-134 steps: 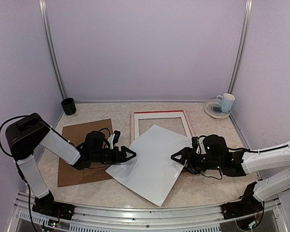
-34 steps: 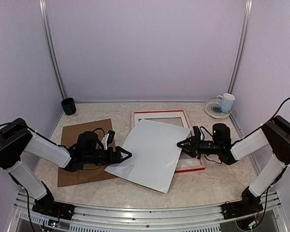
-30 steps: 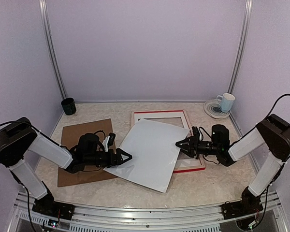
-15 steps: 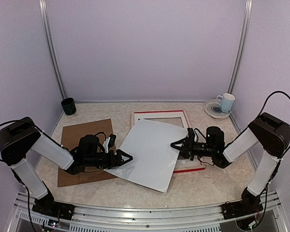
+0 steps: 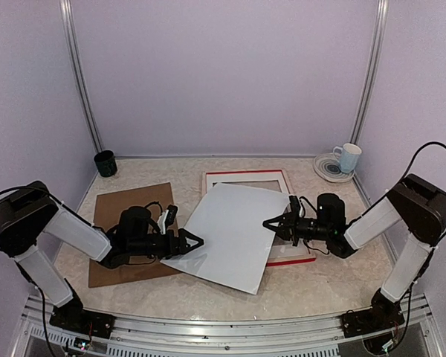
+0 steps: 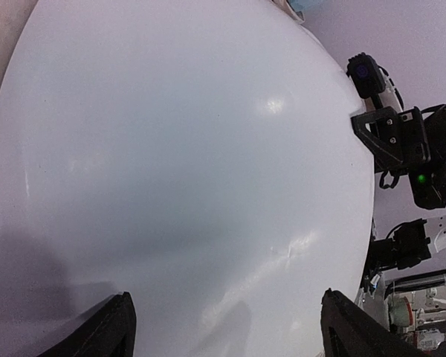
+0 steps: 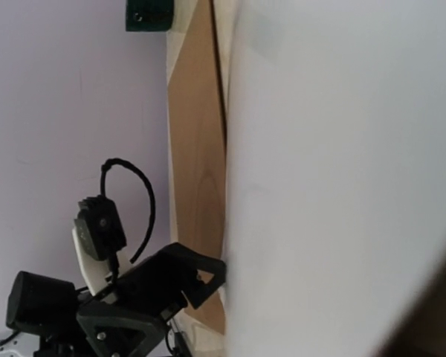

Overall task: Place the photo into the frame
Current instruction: Pick up the photo from the frame body.

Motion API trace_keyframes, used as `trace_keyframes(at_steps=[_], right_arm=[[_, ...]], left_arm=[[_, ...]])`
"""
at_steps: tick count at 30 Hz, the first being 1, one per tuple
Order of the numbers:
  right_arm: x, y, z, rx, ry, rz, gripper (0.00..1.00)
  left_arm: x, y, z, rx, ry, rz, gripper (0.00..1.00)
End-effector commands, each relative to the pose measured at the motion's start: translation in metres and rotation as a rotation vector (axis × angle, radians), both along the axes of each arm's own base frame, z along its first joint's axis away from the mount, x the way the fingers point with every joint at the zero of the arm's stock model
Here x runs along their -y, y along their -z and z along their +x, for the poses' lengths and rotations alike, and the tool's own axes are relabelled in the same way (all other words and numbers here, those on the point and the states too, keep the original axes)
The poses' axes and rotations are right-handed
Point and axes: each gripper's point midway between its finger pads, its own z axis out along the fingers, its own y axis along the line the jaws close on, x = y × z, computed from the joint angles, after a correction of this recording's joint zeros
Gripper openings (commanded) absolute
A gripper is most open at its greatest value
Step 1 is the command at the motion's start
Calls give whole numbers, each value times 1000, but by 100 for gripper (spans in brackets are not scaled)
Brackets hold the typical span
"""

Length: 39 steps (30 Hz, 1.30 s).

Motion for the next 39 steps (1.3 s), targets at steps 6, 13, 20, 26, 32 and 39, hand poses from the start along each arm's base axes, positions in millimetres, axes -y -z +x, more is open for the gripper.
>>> trace_keyframes(at_steps=[6, 13, 20, 26, 32, 39], right_arm=[[0, -14, -15, 6, -55, -78, 0], [5, -24, -17, 33, -85, -188, 0], [3, -34, -7, 109, -170, -359, 0], [7, -53, 9, 166, -210, -409, 0], [8, -68, 16, 232, -298, -419, 0], [3, -75, 22, 333, -421, -480, 0]], left_arm=[[-6, -49, 0, 100, -15, -23, 85], [-18, -68, 6, 150, -58, -8, 86], [-18, -66, 3, 134, -53, -20, 86], [-20, -63, 1, 126, -55, -22, 85], [-22, -66, 0, 133, -60, -24, 86], [-22, -69, -1, 135, -59, -28, 85]])
